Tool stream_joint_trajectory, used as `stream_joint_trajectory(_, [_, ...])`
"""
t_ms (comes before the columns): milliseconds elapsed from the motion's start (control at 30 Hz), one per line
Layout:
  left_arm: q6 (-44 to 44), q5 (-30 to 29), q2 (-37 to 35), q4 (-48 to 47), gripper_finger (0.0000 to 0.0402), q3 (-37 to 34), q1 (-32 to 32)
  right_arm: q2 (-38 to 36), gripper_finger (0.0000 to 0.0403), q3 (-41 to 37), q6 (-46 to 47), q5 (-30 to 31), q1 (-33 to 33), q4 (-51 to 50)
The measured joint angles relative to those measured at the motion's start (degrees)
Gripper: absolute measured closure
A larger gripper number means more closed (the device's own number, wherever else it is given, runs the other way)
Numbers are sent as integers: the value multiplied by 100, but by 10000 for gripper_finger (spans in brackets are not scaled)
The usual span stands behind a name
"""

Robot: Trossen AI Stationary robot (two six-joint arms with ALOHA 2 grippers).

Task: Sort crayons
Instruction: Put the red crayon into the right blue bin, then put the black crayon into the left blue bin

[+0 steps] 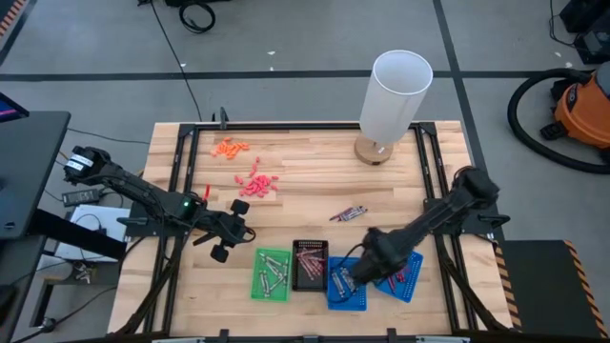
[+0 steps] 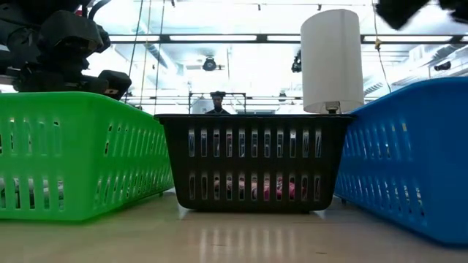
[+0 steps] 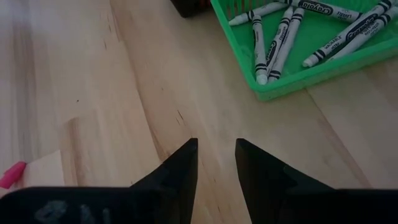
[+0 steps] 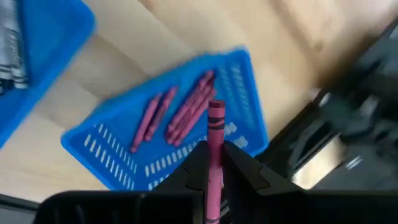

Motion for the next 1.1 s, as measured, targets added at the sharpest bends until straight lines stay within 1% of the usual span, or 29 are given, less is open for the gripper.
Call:
stream_joint_trajectory(100, [0,0,0,26,285,0,0,-402,362,-642,834,-247,129,590])
stream_joint_trajectory(167, [0,-1,0,47,285,0,0,-614,362,-1066,1377,-297,189,918])
stream_joint_trajectory(267, [0,-3,0,44,285,0,0,-835,362,-1629,1938,-310,244,1509])
stream_joint_trajectory(400, [2,-17,0,42,285,0,0,-969,362,-2196,2251,-259,265,2311])
stream_joint_trajectory(467, [0,-16,0,42,285,-2,0,-970,358,-2408,2329,-270,265,2520])
stream_joint_trajectory(633, [0,-15,0,39,285,-2,0,-970,330,-2785,2330,-425,249,3084])
stream_joint_trajectory(733, [2,-15,0,42,285,-2,0,-969,308,-2764,2167,-530,157,3114])
stream_joint_trajectory(833, [2,-13,0,53,285,-2,0,-998,292,-2490,1878,-585,19,2744])
stream_joint_trajectory(900, [6,-13,1,94,285,-2,0,-1040,288,-2180,1666,-488,-98,2320])
stream_joint_trajectory(1000, [39,-13,2,127,285,-2,0,-1064,287,-1640,1373,100,-271,1692])
stream_joint_trajectory(1100, [58,-12,2,180,285,-2,0,-1066,288,-1259,975,788,-453,1534])
